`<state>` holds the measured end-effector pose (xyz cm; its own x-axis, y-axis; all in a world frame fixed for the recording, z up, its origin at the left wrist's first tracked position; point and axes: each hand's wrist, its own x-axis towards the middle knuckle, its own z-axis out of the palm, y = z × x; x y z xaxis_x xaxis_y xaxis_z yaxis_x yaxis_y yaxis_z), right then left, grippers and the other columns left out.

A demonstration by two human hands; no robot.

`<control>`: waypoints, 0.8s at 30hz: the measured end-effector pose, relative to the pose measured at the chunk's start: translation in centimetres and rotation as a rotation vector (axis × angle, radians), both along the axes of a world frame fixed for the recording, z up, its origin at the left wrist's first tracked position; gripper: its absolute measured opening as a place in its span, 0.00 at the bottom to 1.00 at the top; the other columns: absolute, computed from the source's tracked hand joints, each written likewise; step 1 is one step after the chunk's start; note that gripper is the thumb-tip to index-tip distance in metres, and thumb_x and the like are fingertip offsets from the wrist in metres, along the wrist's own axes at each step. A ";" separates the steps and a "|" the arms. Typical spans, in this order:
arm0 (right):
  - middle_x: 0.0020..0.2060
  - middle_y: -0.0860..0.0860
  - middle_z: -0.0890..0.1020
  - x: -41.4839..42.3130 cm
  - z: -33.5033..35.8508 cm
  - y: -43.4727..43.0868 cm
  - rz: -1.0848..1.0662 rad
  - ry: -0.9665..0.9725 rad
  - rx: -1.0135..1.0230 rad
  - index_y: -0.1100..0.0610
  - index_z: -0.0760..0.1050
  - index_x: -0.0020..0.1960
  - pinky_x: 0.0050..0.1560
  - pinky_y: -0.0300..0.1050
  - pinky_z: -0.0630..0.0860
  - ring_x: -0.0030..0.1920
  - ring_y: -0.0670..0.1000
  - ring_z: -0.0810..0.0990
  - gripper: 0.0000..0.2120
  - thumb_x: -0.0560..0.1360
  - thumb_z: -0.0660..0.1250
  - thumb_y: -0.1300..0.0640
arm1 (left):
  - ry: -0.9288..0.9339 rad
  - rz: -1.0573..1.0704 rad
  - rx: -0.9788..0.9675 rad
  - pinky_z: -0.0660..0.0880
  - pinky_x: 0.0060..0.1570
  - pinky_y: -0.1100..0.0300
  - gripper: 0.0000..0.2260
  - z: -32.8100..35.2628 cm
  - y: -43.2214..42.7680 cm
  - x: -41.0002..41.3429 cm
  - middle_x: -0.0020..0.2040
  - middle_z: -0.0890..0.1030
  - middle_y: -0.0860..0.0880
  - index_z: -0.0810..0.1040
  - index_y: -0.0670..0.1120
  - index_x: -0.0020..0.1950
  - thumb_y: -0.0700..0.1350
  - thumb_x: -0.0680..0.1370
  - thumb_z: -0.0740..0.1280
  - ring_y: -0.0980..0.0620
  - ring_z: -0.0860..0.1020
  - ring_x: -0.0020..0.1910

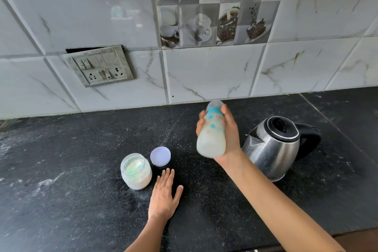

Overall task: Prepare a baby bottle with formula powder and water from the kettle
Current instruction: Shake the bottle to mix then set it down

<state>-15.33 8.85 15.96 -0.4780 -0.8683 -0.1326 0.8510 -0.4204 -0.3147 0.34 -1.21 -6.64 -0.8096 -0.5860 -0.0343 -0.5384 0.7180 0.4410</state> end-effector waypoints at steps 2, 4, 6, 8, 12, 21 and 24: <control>0.40 0.54 0.79 1.2 -0.1 0.5 0.090 0.195 0.001 0.58 0.77 0.46 0.31 0.44 0.79 0.30 0.52 0.79 0.18 0.65 0.74 0.46 | -0.004 -0.001 -0.004 0.30 0.67 0.70 0.44 0.1 -0.1 0.0 0.77 0.51 0.53 0.51 0.47 0.77 0.72 0.69 0.32 0.60 0.41 0.74; 0.39 0.53 0.79 1.2 0.4 0.4 0.083 0.216 0.031 0.58 0.78 0.44 0.30 0.43 0.78 0.29 0.51 0.79 0.16 0.70 0.67 0.45 | -0.003 -0.006 -0.003 0.30 0.68 0.70 0.44 0.0 0.0 0.0 0.77 0.51 0.52 0.51 0.47 0.77 0.72 0.69 0.32 0.60 0.42 0.74; 0.38 0.53 0.79 0.2 0.8 0.2 0.006 0.052 0.023 0.59 0.76 0.45 0.30 0.41 0.79 0.29 0.51 0.79 0.16 0.72 0.65 0.45 | 0.002 -0.004 0.000 0.30 0.68 0.70 0.44 0.1 0.0 0.0 0.77 0.51 0.52 0.51 0.47 0.77 0.73 0.69 0.32 0.60 0.42 0.74; 0.39 0.54 0.79 -0.2 0.7 0.1 0.003 -0.030 -0.030 0.59 0.74 0.48 0.31 0.42 0.79 0.30 0.52 0.80 0.18 0.68 0.72 0.47 | 0.002 -0.003 0.000 0.30 0.68 0.70 0.45 0.1 0.0 0.0 0.77 0.51 0.52 0.51 0.47 0.77 0.73 0.69 0.32 0.60 0.41 0.73; 0.40 0.54 0.79 1.2 -0.1 0.5 0.165 0.237 -0.024 0.58 0.75 0.49 0.31 0.44 0.79 0.30 0.53 0.79 0.23 0.61 0.79 0.49 | -0.012 -0.005 -0.004 0.30 0.67 0.70 0.46 0.1 0.0 -0.1 0.77 0.50 0.52 0.50 0.47 0.77 0.73 0.67 0.29 0.61 0.40 0.73; 0.40 0.54 0.79 0.5 0.0 0.6 0.119 0.205 -0.020 0.58 0.77 0.47 0.32 0.43 0.79 0.31 0.52 0.79 0.20 0.62 0.78 0.48 | -0.007 -0.003 0.001 0.31 0.68 0.70 0.46 0.1 -0.1 -0.1 0.77 0.50 0.52 0.50 0.47 0.77 0.73 0.68 0.30 0.60 0.41 0.73; 0.40 0.53 0.79 0.2 1.0 0.3 0.068 0.123 0.048 0.58 0.75 0.48 0.33 0.43 0.79 0.31 0.52 0.80 0.20 0.66 0.73 0.45 | -0.005 -0.006 0.005 0.32 0.69 0.69 0.46 0.0 -0.1 -0.1 0.77 0.51 0.52 0.51 0.48 0.77 0.73 0.68 0.31 0.60 0.42 0.74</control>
